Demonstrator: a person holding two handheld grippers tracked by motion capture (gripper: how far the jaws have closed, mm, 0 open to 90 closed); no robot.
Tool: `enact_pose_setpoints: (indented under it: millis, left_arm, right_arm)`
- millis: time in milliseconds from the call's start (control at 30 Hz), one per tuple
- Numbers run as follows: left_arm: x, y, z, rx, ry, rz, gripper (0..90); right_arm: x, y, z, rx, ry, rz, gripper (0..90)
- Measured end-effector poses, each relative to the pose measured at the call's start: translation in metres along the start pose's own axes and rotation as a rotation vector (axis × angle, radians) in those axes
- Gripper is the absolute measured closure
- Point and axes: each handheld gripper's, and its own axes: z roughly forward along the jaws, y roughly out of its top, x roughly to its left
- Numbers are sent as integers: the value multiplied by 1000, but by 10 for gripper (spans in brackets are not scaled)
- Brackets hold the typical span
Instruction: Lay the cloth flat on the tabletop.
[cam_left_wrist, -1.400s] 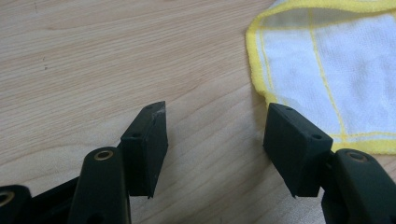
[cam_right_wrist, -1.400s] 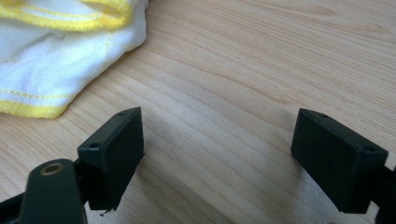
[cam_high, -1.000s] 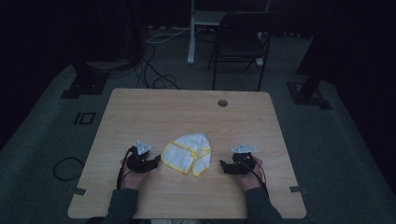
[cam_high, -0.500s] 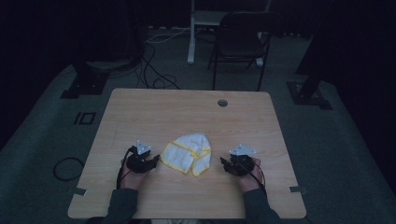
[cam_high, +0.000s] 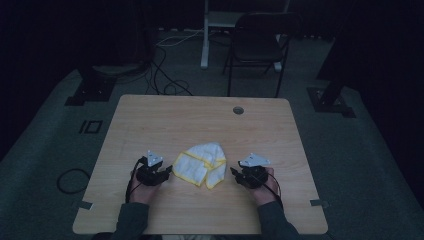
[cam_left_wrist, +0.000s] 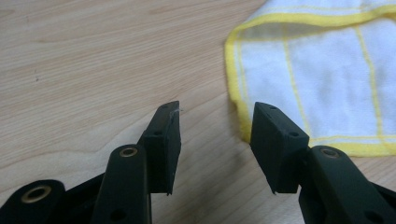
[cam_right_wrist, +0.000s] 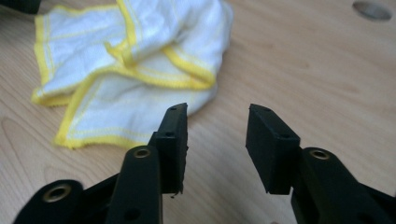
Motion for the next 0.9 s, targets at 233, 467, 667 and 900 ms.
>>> enact_pose_setpoints:
  millis: [233, 467, 667, 900]
  left_arm:
    - [-6, 2, -5, -24, -14, 15, 546]
    - [-10, 4, -13, -55, -31, 16, 550]
    - [-17, 7, -13, -59, -60, 35, 566]
    - [-26, 7, -9, -52, -87, 59, 584]
  right_arm:
    - [7, 9, 0, -42, 9, -14, 655]
    - [13, 13, 2, -44, 22, -28, 667]
    - [19, 18, 6, -50, 26, -36, 645]
    - [25, 23, 12, -51, 38, -46, 643]
